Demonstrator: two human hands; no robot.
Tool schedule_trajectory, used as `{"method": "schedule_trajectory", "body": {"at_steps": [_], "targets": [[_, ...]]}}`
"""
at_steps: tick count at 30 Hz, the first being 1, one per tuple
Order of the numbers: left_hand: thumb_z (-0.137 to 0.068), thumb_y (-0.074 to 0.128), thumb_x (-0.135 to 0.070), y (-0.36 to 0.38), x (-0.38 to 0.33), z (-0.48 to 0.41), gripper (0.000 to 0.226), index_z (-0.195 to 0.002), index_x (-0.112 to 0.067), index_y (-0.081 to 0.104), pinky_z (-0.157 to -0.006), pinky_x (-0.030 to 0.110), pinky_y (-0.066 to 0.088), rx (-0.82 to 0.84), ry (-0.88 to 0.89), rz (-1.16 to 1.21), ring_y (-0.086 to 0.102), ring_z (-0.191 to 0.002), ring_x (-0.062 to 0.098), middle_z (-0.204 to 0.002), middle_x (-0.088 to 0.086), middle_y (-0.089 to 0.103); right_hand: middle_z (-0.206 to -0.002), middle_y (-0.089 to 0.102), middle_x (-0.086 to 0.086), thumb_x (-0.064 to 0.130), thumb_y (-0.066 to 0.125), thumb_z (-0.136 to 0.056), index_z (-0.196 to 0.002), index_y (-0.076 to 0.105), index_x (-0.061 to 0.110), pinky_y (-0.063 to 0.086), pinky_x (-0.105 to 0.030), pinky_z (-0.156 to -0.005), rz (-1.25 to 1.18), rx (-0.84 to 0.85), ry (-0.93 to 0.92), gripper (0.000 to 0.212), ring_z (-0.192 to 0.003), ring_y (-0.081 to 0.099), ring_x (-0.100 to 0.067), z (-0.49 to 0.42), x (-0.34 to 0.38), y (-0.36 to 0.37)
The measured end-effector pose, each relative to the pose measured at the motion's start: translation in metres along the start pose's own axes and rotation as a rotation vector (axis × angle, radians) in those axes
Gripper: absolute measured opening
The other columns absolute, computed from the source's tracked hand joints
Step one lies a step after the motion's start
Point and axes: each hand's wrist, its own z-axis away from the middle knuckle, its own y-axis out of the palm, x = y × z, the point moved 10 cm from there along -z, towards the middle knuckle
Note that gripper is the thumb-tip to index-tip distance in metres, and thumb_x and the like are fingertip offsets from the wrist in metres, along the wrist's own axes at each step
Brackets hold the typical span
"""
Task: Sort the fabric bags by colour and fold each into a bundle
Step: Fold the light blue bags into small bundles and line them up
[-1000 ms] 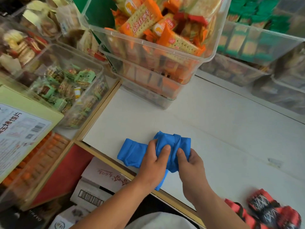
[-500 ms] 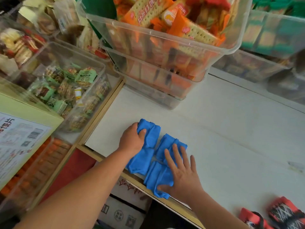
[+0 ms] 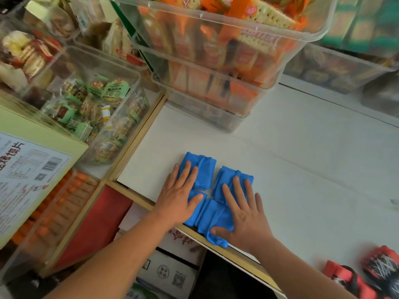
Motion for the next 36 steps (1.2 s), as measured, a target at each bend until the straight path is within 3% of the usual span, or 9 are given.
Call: {"method": "schedule_trajectory", "body": {"at_steps": [6,9,11,14,20,23,26,31,36], "targets": [[-0.103,0.016,-0.061,-0.007,-0.016,0.001,0.074,-0.164,-0.025,-0.005,-0.127,0.048,-0.011,-0.029,0.007,-0.136,-0.028,-0.154,0.022,-0.171,-0.003,-0.019,-0.169,-0.026,0.003,0.091,0.027,-0.080,-0.163,-0.011,0.034,-0.005,-0.052,-0.127,-0.033,-0.027,-0.045,0.108,-0.155,-0.027,-0.024,0.004,-0.004,-0.013],[-0.106,0.042,-0.043,-0.031,-0.047,0.007,0.064,-0.161,-0.012,0.028,-0.129,0.051,0.003,-0.124,0.019,-0.067,0.002,-0.159,0.030,-0.171,0.010,0.013,-0.169,0.026,0.000,0.073,0.038,-0.092,-0.162,0.028,0.024,0.026,-0.040,-0.125,-0.252,-0.176,0.004,0.086,-0.157,0.022,-0.022,0.024,-0.007,-0.049],[-0.104,0.056,-0.030,-0.037,-0.087,0.018,0.056,-0.152,-0.004,0.044,-0.126,0.048,0.020,-0.173,0.072,0.083,0.027,-0.153,0.035,-0.164,0.017,0.033,-0.148,0.057,0.006,0.059,0.053,-0.097,-0.145,0.055,0.024,0.046,-0.035,-0.106,-0.338,-0.227,0.074,0.060,-0.138,0.052,-0.017,0.050,-0.019,-0.067],[-0.102,0.056,-0.028,-0.015,-0.154,0.036,0.046,-0.143,-0.007,0.056,-0.113,0.046,0.043,-0.130,0.156,0.235,0.051,-0.137,0.032,-0.149,0.011,0.054,-0.129,0.068,0.012,0.050,0.055,-0.100,-0.130,0.067,0.029,0.050,-0.031,-0.096,-0.370,-0.195,0.187,0.038,-0.122,0.061,-0.011,0.101,-0.052,-0.070],[-0.106,0.048,-0.036,0.065,-0.304,0.070,0.048,-0.153,-0.024,0.044,-0.121,0.033,0.031,0.176,0.316,0.262,0.034,-0.149,0.016,-0.162,-0.006,0.036,-0.111,0.074,0.015,0.042,0.060,-0.099,-0.116,0.073,0.030,0.051,-0.028,-0.086,-0.541,-0.223,0.445,0.025,-0.106,0.067,-0.008,0.232,-0.159,-0.043],[-0.103,0.049,-0.048,0.104,-0.355,0.082,0.059,-0.158,-0.031,0.032,-0.128,0.037,0.015,0.264,0.346,0.172,0.004,-0.159,0.019,-0.172,-0.001,0.008,-0.121,0.069,0.011,0.037,0.068,-0.095,-0.117,0.073,0.029,0.049,-0.029,-0.091,-0.492,-0.375,0.550,0.024,-0.117,0.062,-0.014,0.296,-0.214,-0.033],[-0.101,0.046,-0.060,0.137,-0.382,0.089,0.077,-0.163,-0.037,0.006,-0.130,0.044,0.004,0.310,0.354,0.025,-0.019,-0.157,0.023,-0.170,-0.002,-0.021,-0.157,0.043,-0.006,0.038,0.072,-0.091,-0.143,0.058,0.026,0.045,-0.050,-0.111,-0.433,-0.482,0.640,0.055,-0.146,0.039,-0.031,0.332,-0.265,-0.027],[-0.099,0.041,-0.067,0.160,-0.408,0.081,0.088,-0.156,-0.044,-0.022,-0.124,0.063,-0.008,0.278,0.392,-0.200,-0.039,-0.149,0.030,-0.159,-0.001,-0.046,-0.170,-0.023,0.001,0.075,0.039,-0.092,-0.163,-0.009,0.033,0.002,-0.053,-0.127,-0.260,-0.172,0.698,0.095,-0.157,-0.022,-0.027,0.311,-0.329,-0.003],[-0.098,0.038,-0.071,0.179,-0.433,0.076,0.089,-0.152,-0.048,-0.029,-0.120,0.069,-0.011,0.284,0.488,-0.285,-0.041,-0.148,0.029,-0.158,-0.006,-0.047,-0.165,-0.037,0.007,0.079,0.020,-0.088,-0.161,-0.017,0.036,0.000,-0.058,-0.124,-0.247,-0.128,0.633,0.093,-0.147,-0.043,-0.021,0.295,-0.335,0.031]]}}
